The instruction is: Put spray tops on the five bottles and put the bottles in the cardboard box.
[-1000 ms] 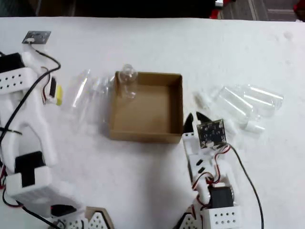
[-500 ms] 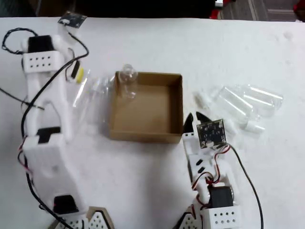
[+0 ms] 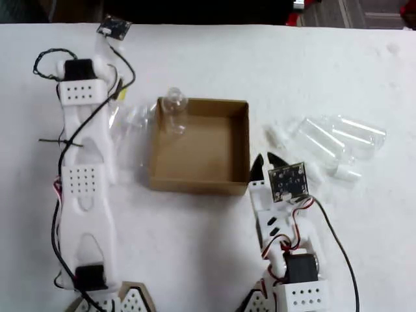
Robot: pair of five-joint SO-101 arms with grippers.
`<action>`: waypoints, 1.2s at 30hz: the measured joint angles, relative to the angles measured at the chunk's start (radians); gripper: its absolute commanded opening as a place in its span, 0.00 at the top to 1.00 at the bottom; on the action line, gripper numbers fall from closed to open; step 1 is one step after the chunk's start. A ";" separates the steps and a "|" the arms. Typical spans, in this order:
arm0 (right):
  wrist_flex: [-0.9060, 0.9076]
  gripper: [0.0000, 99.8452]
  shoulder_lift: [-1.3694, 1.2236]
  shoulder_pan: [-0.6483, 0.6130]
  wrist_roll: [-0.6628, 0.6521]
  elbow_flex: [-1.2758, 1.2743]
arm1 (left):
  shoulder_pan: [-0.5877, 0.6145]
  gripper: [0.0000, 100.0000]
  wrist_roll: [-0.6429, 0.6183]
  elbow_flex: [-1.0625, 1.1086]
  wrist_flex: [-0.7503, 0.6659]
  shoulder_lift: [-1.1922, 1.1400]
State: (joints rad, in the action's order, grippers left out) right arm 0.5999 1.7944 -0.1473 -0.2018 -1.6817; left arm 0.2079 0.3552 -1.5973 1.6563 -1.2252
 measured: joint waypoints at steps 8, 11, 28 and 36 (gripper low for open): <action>0.000 0.96 0.000 0.000 0.000 0.000 | -0.018 0.86 0.000 -0.003 -0.114 -0.060; 0.000 0.96 0.000 0.000 0.000 0.000 | -0.018 0.86 -0.002 0.023 -0.129 -0.060; 0.000 0.96 0.000 0.000 0.000 0.000 | -0.018 0.86 -0.002 0.155 -0.204 -0.060; 0.000 0.96 0.000 0.000 0.000 0.000 | -0.018 0.86 -0.002 0.164 -0.204 -0.060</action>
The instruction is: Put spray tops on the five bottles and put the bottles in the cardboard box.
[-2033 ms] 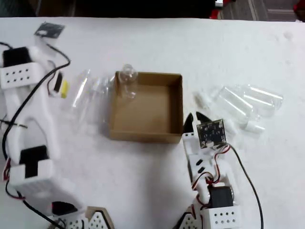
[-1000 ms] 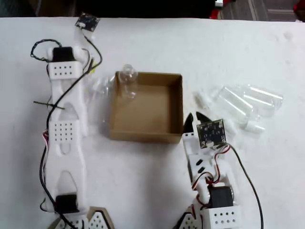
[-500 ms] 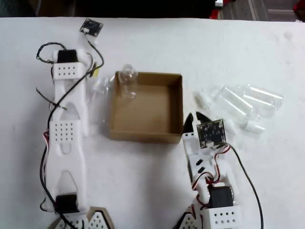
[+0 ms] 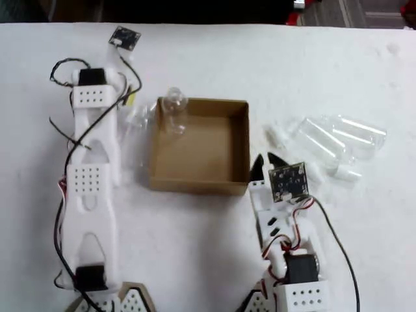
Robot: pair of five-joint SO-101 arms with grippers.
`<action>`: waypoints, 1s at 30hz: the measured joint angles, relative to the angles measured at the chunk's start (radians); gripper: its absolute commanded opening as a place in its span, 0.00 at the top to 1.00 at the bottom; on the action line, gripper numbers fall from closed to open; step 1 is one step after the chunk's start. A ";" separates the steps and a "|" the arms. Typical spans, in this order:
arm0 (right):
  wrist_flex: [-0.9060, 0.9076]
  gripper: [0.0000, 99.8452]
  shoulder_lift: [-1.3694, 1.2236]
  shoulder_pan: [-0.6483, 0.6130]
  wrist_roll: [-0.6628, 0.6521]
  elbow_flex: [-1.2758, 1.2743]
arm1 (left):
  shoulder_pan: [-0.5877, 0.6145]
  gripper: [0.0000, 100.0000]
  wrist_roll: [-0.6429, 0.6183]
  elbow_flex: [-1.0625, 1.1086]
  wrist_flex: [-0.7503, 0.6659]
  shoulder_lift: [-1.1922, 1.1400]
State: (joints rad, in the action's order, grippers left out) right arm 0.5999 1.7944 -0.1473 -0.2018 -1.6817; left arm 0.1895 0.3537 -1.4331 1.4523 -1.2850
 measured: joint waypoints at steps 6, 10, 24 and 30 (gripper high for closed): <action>0.000 0.96 0.000 0.000 0.000 0.000 | 0.000 0.86 0.000 0.043 0.000 0.000; 0.000 0.96 0.000 0.000 0.000 0.000 | 0.000 0.86 0.000 0.043 0.000 0.000; 0.000 0.96 0.000 0.000 0.000 0.000 | -0.008 0.95 -0.003 -0.012 0.005 0.000; 0.000 0.96 0.000 0.000 0.000 0.000 | -0.008 0.98 -0.003 -0.167 0.158 0.034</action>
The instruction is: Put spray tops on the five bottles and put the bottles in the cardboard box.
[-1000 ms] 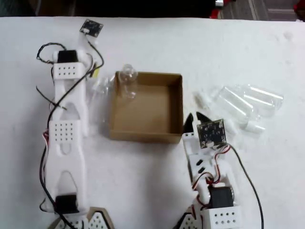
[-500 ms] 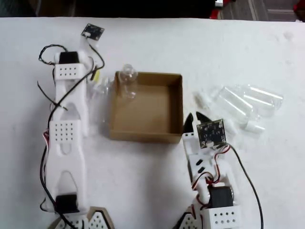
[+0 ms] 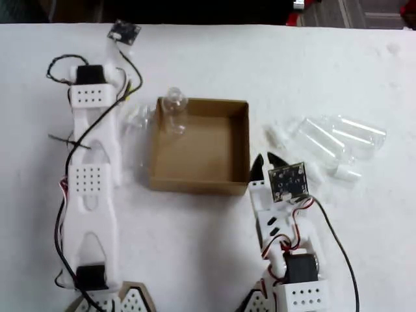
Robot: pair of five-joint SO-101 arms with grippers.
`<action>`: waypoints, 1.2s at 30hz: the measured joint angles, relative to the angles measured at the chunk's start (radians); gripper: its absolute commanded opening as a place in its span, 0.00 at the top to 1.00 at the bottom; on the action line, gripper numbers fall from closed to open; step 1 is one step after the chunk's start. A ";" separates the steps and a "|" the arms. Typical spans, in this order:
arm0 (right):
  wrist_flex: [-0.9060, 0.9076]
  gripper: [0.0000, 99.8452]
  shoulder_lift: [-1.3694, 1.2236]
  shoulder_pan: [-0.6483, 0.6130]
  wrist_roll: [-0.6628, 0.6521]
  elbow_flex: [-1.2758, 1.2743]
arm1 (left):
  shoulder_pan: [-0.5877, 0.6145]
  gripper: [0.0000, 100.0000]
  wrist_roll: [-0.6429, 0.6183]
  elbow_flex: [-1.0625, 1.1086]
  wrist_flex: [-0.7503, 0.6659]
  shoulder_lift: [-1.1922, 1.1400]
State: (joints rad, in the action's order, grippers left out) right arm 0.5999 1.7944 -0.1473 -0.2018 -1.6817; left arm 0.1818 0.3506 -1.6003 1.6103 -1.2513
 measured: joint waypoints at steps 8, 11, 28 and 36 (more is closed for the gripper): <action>0.000 0.96 0.000 0.000 0.000 0.000 | -0.015 0.98 0.000 0.000 0.178 0.301; 0.000 0.96 0.000 0.000 0.000 0.000 | -0.012 0.98 0.000 0.000 0.178 0.414; 0.000 0.96 0.000 0.000 0.000 0.000 | -0.150 0.98 -0.150 1.039 0.147 1.459; 0.000 0.96 0.000 0.000 0.000 0.000 | -0.173 0.98 -0.155 1.616 -0.189 1.947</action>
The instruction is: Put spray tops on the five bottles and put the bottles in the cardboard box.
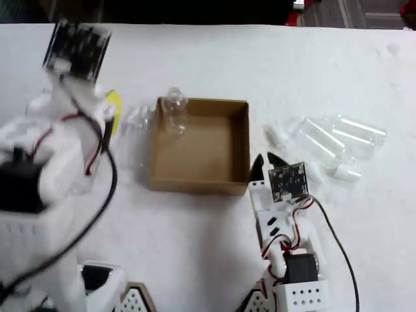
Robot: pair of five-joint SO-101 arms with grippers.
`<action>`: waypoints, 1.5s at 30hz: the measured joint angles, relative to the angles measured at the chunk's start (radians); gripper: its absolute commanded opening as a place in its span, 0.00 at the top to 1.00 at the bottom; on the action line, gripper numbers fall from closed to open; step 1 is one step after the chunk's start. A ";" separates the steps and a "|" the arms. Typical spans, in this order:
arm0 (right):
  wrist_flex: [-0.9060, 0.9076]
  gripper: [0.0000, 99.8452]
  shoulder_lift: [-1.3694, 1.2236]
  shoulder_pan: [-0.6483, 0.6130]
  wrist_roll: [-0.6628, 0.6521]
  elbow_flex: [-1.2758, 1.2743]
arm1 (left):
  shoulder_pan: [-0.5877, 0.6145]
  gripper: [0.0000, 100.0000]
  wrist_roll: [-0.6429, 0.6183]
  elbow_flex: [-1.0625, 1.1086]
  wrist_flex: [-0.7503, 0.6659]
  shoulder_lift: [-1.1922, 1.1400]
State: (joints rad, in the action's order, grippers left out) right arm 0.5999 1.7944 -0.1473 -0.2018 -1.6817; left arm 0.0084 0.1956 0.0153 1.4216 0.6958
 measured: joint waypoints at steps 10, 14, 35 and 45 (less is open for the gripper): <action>0.000 0.96 0.000 0.000 0.000 0.000 | -0.046 0.98 -0.003 0.763 -0.502 0.545; 0.000 0.96 0.000 0.000 0.000 0.000 | -0.043 0.98 -0.006 0.982 -0.674 0.747; 0.000 0.96 0.000 0.000 -0.005 0.000 | -0.048 0.98 -0.011 1.416 -0.818 1.123; 0.000 0.96 0.000 -0.002 -0.075 0.000 | -0.048 0.98 -0.273 1.416 -0.865 1.123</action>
State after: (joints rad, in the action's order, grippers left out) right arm 0.5999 1.7944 -0.1488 -0.2770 -1.6817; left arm -0.0391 -0.0775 1.4316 0.5562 1.8190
